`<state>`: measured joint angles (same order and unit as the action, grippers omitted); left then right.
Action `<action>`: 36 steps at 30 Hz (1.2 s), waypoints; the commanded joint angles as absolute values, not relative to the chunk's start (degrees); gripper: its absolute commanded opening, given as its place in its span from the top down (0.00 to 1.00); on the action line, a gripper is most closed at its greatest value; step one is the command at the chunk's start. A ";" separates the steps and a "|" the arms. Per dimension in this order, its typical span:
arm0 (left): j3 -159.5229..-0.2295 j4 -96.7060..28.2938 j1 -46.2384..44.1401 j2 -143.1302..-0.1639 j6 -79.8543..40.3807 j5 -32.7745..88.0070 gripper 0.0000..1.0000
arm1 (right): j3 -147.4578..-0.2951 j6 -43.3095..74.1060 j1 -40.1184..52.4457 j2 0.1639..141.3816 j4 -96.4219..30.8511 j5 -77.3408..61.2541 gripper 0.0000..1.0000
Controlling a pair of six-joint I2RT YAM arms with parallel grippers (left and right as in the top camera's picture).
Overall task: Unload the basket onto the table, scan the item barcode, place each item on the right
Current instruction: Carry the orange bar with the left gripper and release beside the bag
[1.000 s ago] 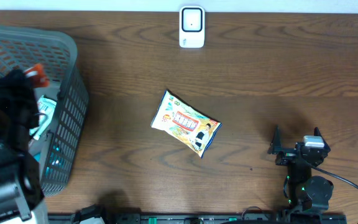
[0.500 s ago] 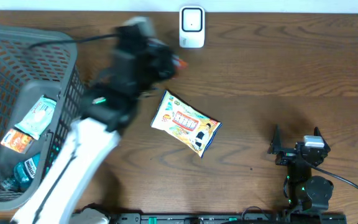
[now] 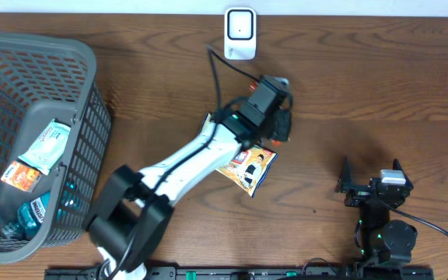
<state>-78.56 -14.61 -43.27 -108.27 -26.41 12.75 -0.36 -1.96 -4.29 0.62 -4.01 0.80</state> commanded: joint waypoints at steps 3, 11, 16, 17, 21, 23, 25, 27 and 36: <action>-78.98 -13.63 -45.50 -110.50 -24.91 16.71 0.93 | -0.30 -2.44 -4.40 0.32 -4.21 0.49 0.01; -77.56 -13.93 -46.39 -114.15 -24.91 16.73 0.92 | -0.30 -2.44 -4.40 0.32 -4.21 0.49 0.01; -77.08 -14.04 -46.39 -116.53 -25.39 16.75 0.92 | -0.30 -2.44 -4.40 0.32 -4.21 0.49 0.01; -77.08 -14.04 -46.39 -116.73 -25.63 17.02 0.92 | -0.30 -2.42 -4.40 0.32 -4.21 0.49 0.01; -77.10 -13.93 -46.39 -117.01 -25.74 18.70 0.88 | -0.30 -2.42 -4.40 0.32 -4.21 0.49 0.01; -77.10 -13.80 -46.37 -117.01 -25.71 18.87 0.74 | -0.30 -2.44 -4.40 0.32 -4.21 0.49 0.01; -77.10 -13.85 -46.30 -116.84 -25.69 18.90 0.59 | -0.30 -2.42 -4.40 0.32 -4.19 0.49 0.01; -77.14 -14.04 -46.30 -116.16 -25.69 18.87 0.46 | -0.30 -2.44 -4.40 0.32 -4.21 0.49 0.01; -77.25 -20.95 -42.63 -106.54 -19.53 13.30 0.28 | -0.30 -2.44 -4.40 0.32 -4.21 0.49 0.01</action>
<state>-77.43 -18.70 -45.19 -112.14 -22.15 17.65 -0.36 -1.96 -4.29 0.62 -4.01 0.80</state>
